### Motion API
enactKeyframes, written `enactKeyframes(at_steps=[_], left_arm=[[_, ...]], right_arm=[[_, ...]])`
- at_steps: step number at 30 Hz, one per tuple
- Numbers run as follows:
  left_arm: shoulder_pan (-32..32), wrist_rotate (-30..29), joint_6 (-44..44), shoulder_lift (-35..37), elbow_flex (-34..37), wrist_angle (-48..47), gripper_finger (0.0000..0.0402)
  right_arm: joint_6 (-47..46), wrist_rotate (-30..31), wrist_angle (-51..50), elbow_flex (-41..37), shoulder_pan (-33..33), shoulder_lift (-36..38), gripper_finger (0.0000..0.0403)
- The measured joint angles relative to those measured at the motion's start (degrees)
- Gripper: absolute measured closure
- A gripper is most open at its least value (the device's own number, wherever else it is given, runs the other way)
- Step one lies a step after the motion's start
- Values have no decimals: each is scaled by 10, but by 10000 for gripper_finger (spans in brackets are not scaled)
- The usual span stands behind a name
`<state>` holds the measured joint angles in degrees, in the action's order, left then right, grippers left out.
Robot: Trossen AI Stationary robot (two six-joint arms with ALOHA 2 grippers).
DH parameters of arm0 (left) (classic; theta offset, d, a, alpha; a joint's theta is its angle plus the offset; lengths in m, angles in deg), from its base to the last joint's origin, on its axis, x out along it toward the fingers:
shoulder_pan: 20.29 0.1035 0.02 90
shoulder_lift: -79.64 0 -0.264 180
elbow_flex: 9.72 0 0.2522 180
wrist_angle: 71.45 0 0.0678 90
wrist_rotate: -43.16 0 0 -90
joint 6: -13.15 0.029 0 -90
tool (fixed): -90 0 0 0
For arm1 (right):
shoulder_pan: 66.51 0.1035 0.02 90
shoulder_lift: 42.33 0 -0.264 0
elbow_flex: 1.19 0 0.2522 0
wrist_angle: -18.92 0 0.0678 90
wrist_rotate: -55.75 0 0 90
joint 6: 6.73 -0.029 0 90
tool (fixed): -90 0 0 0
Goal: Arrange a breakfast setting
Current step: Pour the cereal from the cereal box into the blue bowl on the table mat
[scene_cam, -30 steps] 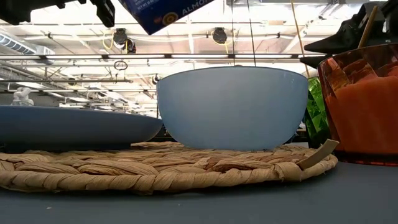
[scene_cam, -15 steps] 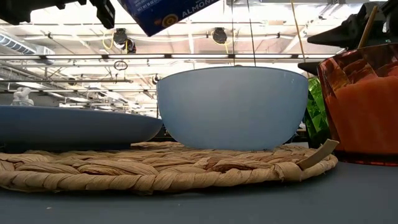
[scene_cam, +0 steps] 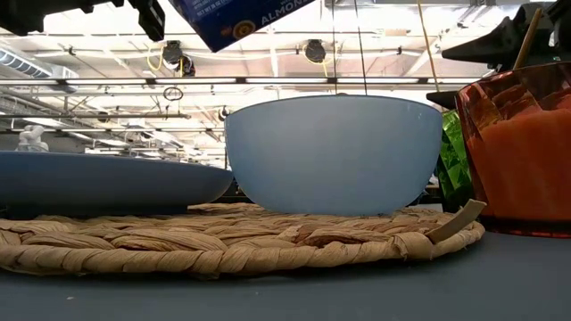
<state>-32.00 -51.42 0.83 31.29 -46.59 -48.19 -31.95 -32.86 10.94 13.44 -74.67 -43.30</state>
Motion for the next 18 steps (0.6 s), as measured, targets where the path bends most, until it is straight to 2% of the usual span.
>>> enactKeyframes(at_steps=[5,9,11,14,18], left_arm=[[0,0,0,0,0,0,399],[0,0,0,0,0,0,399],[0,-1,0,0,0,0,399],[0,-1,1,0,0,0,399],[0,-11,1,0,0,-5,399]], right_arm=[[-67,-1,7,0,0,0,18],[-110,-22,89,0,0,0,18],[-112,-44,155,0,0,-3,18],[-110,-47,246,3,0,-15,18],[-83,-46,248,28,0,-49,18]])
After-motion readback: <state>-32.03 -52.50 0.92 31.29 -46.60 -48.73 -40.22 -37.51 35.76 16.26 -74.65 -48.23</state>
